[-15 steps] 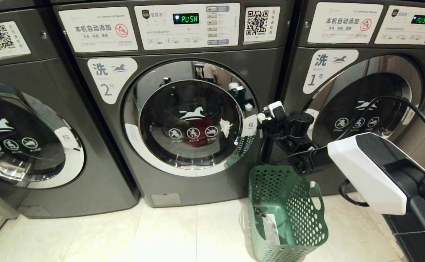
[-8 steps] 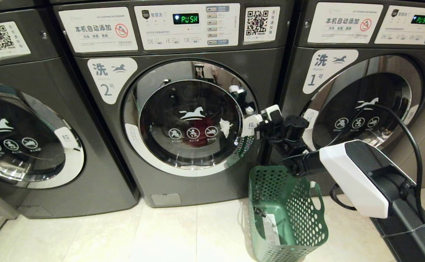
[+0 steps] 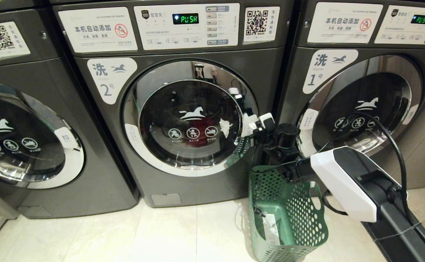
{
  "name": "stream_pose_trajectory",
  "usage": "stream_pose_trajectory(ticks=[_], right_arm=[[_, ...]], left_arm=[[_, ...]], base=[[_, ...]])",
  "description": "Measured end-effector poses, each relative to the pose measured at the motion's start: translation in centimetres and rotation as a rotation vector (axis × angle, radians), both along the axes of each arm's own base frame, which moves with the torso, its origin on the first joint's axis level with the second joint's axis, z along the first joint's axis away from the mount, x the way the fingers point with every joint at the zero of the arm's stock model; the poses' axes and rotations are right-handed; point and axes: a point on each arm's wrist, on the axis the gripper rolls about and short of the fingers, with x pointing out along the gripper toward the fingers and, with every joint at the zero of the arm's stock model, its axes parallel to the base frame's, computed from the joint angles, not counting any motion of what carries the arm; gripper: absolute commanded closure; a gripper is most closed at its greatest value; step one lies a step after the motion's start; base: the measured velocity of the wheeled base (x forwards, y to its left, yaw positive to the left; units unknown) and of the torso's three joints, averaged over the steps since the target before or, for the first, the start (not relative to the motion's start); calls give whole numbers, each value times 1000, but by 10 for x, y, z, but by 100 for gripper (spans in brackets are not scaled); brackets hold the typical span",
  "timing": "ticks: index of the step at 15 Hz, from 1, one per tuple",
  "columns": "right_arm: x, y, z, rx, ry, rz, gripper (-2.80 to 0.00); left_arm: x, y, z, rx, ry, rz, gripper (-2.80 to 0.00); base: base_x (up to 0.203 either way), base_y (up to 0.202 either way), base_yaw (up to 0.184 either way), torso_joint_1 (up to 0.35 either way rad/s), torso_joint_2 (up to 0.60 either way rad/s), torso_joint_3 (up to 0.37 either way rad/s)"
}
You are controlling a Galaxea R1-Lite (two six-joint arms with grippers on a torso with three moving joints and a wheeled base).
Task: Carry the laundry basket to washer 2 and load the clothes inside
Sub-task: Press the washing machine door tightly with the right hand
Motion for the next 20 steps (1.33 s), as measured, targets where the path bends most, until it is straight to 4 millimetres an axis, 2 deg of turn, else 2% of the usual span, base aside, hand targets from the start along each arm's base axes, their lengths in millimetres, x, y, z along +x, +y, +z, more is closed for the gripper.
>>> stream_pose_trajectory(ticks=[9,15,20], right_arm=[[-3,12,-6,22,-57,-10,0],[-4,12,1,29,-70,-24,0],[-5,12,6,31,-79,-28,0]], left_arm=[[1,0,-4,12,25,-9,0],[1,0,-5,106,33,-25,0],[1,0,-4,57,27,-6,0]], base=[[0,0,0,0,0,0],[0,0,0,0,0,0],[0,0,0,0,0,0]])
